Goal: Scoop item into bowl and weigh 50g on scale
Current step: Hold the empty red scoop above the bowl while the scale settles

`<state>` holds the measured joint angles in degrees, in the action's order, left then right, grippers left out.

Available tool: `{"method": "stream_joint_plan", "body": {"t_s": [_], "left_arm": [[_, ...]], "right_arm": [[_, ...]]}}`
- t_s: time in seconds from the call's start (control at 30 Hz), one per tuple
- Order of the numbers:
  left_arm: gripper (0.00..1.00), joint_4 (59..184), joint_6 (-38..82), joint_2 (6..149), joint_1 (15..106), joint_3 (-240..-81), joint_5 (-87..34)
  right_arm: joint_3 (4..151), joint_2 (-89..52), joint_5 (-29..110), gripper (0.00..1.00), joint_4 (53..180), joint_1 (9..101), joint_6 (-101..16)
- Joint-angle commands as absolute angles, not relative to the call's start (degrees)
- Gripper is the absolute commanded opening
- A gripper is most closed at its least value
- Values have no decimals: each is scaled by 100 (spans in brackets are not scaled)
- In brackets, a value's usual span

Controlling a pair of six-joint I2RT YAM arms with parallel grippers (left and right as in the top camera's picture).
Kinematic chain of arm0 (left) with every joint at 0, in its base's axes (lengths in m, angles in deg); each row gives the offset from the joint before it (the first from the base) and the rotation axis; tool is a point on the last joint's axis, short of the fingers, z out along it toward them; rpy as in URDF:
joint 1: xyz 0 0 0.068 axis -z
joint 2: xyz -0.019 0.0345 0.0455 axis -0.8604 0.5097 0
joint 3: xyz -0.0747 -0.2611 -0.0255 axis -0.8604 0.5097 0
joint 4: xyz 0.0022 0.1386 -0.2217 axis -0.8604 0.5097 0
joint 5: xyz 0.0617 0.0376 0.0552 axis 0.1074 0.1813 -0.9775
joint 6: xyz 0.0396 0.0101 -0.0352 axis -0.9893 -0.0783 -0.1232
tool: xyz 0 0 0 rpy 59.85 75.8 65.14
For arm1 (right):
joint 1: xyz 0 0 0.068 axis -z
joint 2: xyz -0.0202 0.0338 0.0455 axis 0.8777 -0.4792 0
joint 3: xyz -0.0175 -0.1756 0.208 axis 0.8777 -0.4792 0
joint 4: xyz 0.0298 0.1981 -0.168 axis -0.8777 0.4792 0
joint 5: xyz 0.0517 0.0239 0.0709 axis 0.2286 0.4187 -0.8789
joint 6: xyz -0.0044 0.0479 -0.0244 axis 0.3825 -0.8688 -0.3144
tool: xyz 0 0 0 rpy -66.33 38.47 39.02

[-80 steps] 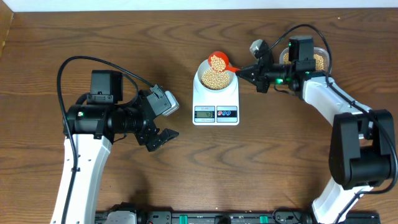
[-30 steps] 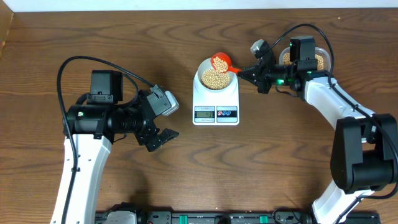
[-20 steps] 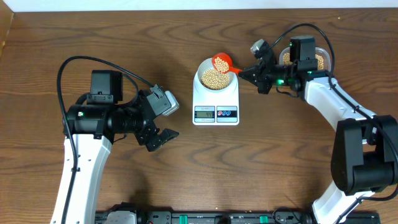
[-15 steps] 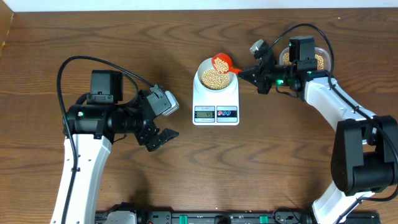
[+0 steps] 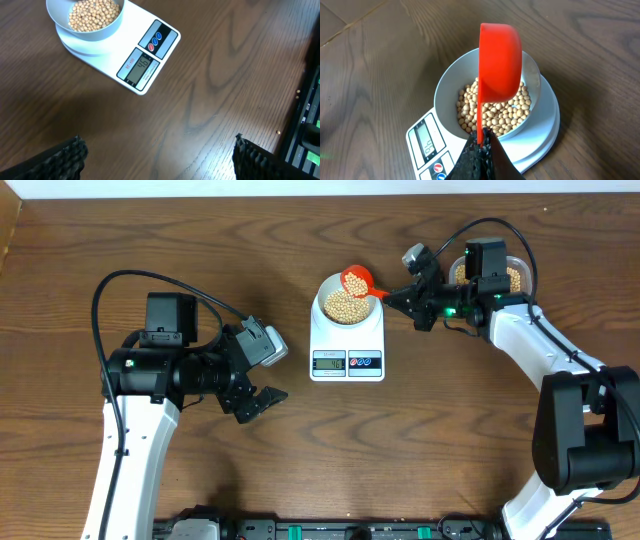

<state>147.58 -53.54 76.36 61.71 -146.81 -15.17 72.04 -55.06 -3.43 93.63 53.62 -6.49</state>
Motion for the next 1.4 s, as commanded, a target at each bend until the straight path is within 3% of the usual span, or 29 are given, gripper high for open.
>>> {"method": "stream_joint_plan", "body": {"t_s": [0.0, 1.37], "left_arm": [[95, 14776, -5433, 7658, 6151, -14773, -1502], [95, 14776, -5433, 7658, 6151, -14773, -1502]], "right_arm": [[7208, -5331, -431, 1, 9367, 5303, -603], [7208, -5279, -429, 1, 9406, 5270, -1053]]}}
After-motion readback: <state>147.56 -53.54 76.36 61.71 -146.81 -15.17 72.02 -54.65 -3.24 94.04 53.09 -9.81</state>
